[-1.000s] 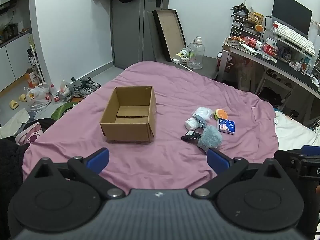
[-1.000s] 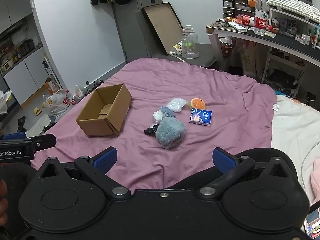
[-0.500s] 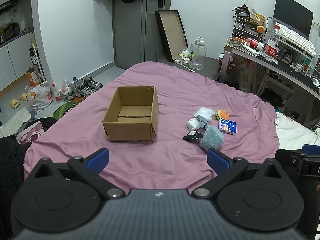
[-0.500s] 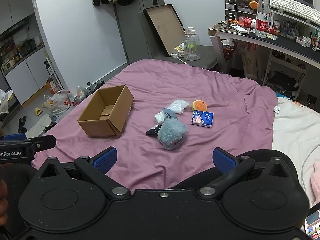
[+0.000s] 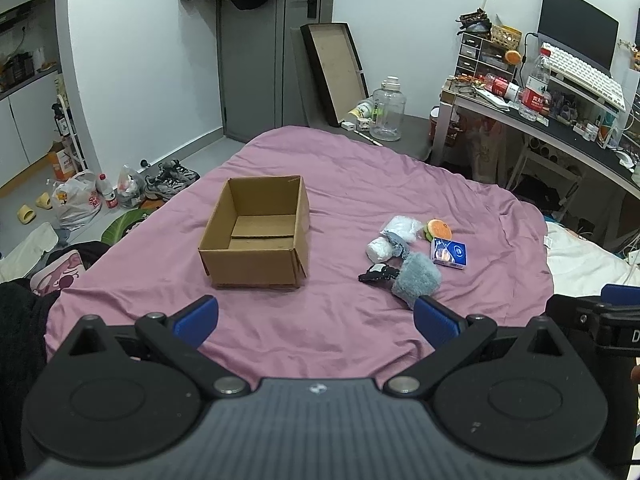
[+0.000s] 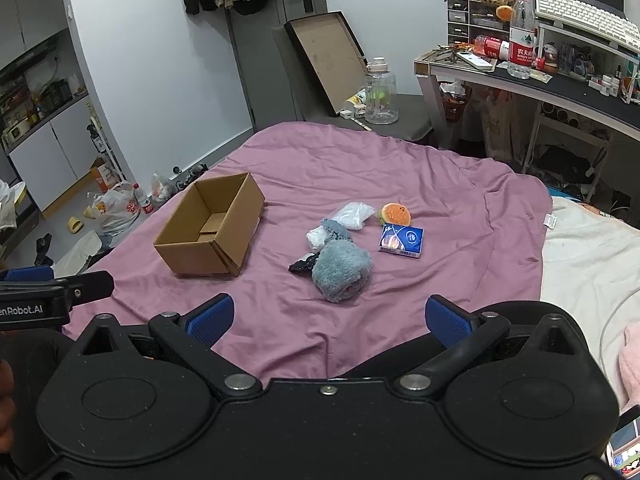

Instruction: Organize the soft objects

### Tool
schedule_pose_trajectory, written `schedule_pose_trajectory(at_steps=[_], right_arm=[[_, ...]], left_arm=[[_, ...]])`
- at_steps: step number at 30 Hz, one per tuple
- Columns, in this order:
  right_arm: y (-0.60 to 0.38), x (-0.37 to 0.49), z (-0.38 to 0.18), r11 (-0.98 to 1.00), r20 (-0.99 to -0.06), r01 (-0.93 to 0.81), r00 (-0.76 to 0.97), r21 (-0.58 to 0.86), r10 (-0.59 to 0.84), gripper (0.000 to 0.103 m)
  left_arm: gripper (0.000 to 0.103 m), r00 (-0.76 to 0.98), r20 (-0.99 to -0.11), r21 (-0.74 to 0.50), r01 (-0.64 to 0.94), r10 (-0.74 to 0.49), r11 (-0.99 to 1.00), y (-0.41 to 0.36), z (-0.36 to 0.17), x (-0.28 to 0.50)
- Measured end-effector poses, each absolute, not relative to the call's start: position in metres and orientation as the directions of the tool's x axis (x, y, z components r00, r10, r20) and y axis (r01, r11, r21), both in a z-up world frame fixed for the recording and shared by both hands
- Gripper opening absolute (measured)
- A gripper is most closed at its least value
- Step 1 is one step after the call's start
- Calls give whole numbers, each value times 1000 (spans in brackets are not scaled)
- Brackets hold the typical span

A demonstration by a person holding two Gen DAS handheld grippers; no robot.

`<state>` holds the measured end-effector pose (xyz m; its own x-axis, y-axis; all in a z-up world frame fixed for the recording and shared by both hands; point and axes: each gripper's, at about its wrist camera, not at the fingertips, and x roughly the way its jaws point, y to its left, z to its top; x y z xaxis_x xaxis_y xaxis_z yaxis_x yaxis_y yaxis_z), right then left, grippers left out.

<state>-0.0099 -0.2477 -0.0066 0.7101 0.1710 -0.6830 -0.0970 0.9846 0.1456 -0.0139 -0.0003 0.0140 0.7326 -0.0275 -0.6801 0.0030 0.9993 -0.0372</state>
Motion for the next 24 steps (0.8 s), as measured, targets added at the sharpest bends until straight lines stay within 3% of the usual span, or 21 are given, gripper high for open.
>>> schedule_pose_trajectory(at_steps=[24], right_arm=[[-256,-8,-11,985,-686,-82,709,150,164,103]], left_arm=[[103,735,-678,-36,-8,-18,999,3,12,-14]])
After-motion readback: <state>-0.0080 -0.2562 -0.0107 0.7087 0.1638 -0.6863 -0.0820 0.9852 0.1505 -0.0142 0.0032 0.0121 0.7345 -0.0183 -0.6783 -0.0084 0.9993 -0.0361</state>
